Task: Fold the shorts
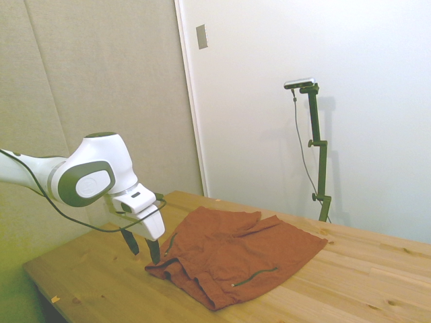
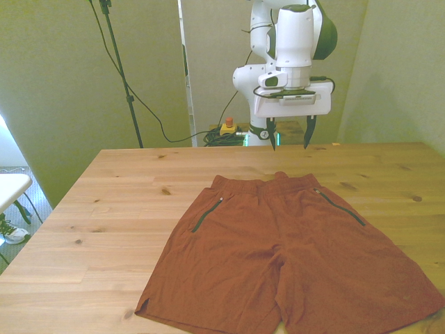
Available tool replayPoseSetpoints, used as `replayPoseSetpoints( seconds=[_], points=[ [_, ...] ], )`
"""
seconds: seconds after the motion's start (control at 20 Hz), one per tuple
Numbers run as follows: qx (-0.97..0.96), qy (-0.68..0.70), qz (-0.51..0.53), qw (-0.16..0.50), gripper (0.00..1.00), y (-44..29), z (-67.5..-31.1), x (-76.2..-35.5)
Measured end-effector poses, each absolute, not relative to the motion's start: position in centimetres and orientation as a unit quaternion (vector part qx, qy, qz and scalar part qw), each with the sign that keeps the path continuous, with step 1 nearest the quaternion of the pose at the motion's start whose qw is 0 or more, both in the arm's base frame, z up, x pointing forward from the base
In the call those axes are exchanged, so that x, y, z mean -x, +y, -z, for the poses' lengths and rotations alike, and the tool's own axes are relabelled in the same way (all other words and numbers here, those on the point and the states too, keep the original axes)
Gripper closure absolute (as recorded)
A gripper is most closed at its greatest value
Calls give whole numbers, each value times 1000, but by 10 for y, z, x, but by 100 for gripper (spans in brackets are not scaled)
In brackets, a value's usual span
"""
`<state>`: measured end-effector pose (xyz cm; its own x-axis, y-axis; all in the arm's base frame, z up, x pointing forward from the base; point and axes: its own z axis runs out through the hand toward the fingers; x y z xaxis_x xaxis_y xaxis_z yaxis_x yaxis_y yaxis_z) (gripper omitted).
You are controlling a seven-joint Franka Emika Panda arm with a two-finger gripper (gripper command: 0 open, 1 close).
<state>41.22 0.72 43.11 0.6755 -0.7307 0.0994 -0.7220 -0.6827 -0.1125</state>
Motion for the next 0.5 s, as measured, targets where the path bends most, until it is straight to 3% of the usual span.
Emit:
replayPoseSetpoints(
  seconds=[0.3, 0.5],
  points=[
    [920, 383, 79, 11, 0, 22, -434, -428],
    [934, 329, 119, -75, 0, 66, -419, -445]
  ],
)
